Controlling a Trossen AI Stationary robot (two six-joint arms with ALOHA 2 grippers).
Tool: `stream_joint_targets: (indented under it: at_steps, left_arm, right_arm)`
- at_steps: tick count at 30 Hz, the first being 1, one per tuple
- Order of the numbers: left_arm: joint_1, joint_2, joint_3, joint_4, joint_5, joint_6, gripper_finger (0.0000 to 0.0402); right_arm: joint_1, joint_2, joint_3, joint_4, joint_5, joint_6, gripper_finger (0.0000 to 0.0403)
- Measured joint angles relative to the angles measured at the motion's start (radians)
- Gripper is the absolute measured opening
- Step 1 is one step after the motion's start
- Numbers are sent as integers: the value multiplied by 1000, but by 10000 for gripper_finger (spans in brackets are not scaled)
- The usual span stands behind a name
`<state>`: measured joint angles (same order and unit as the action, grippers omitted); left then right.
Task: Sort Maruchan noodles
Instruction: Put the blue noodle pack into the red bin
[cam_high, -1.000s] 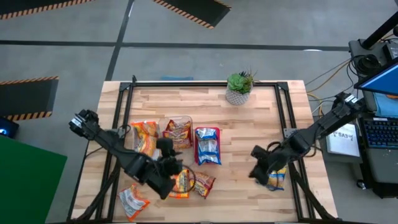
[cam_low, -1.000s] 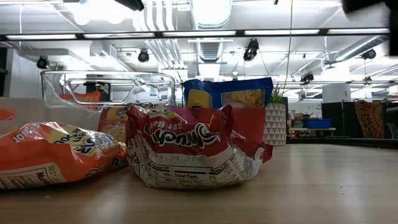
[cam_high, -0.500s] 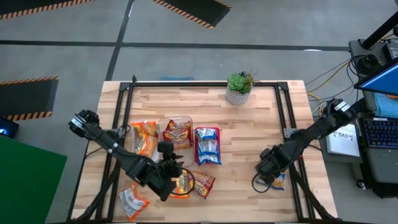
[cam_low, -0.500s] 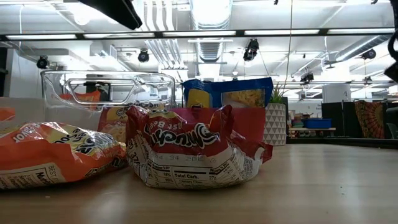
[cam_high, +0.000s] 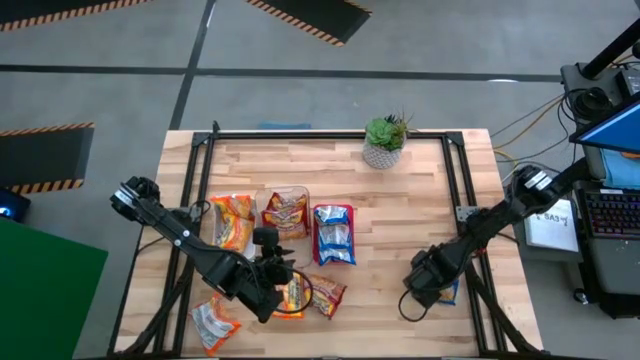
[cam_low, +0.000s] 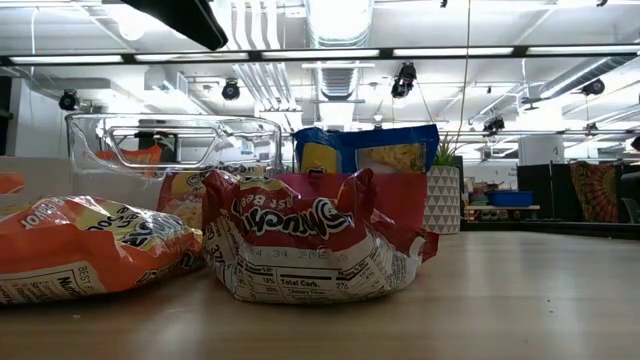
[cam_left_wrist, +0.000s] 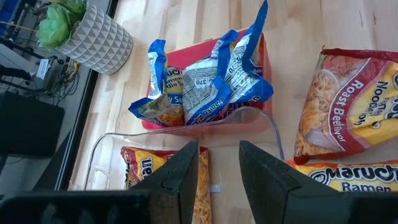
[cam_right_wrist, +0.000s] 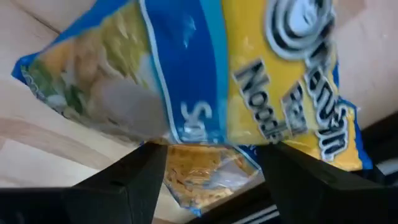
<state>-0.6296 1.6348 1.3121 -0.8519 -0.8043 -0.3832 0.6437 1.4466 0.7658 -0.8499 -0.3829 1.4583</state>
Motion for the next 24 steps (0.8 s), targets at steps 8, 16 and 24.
stream_joint_targets:
  at_steps: [8,16,24]
  left_arm:
    - [0,0,0,8,-1,-6,100]
    - [0,0,-8,13,-46,-19,100]
    - [2,0,-25,44,-54,7,100]
  right_arm:
    - [0,-15,-2,4,52,2,135]
    - [0,-97,-3,5,64,-30,16]
    - [0,-284,-4,30,314,-86,9]
